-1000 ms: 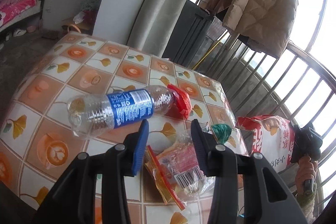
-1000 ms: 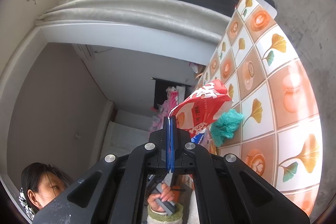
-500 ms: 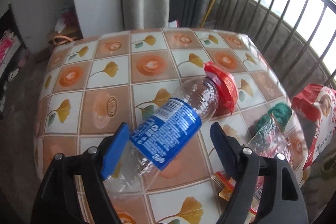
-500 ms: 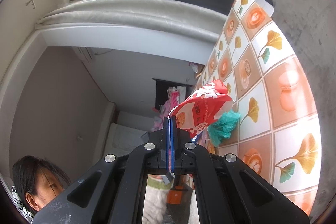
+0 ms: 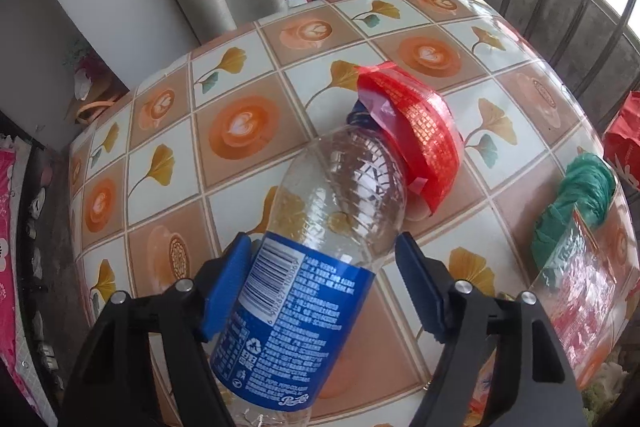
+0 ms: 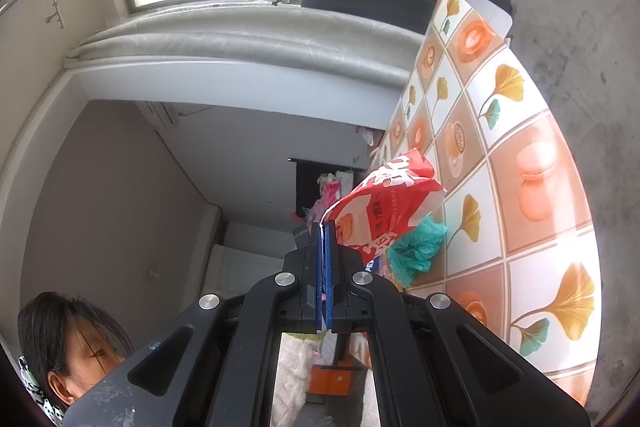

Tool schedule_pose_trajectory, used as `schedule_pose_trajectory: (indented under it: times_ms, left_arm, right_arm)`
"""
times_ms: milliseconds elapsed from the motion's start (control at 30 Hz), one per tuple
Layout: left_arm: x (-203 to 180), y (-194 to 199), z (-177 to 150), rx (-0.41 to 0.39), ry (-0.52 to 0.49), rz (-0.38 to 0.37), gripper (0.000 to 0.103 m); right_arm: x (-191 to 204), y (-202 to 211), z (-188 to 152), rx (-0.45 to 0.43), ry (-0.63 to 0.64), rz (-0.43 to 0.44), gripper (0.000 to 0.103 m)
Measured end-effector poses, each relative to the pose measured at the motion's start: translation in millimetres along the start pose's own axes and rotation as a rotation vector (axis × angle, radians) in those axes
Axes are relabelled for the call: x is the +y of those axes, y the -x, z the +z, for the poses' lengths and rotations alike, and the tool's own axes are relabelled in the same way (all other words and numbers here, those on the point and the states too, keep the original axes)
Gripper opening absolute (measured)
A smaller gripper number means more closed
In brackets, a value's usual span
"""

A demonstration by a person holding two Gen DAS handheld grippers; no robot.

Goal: Collect trash
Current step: 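Grasp the clear Pepsi bottle with the left tool and lift it, then carry bottle and snack bag over the wastebasket and open both tools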

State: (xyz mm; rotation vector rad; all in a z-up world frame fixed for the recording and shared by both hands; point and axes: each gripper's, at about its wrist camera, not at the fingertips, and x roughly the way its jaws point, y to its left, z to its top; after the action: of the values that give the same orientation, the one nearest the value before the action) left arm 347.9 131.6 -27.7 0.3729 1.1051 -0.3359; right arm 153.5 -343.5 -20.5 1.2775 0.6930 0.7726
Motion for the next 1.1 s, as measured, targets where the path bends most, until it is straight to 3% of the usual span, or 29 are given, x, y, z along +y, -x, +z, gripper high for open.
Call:
schedule_pose_trajectory:
  times_ms: [333,767,1100]
  left_arm:
    - [10,40,-21,-0.027,0.066,0.045,0.068]
    - [10,166,-52,-0.431,0.212,-0.015,0.066]
    - [-36,229,-49,-0.625,0.236,-0.138,0.065]
  right_arm:
    - [5,-4,-2,0.002,0.011,0.017,0.0]
    - [27,-4,-9,0.008,0.048,0.049,0.0]
    - [54,21,-19,-0.028,0.106,0.063,0.0]
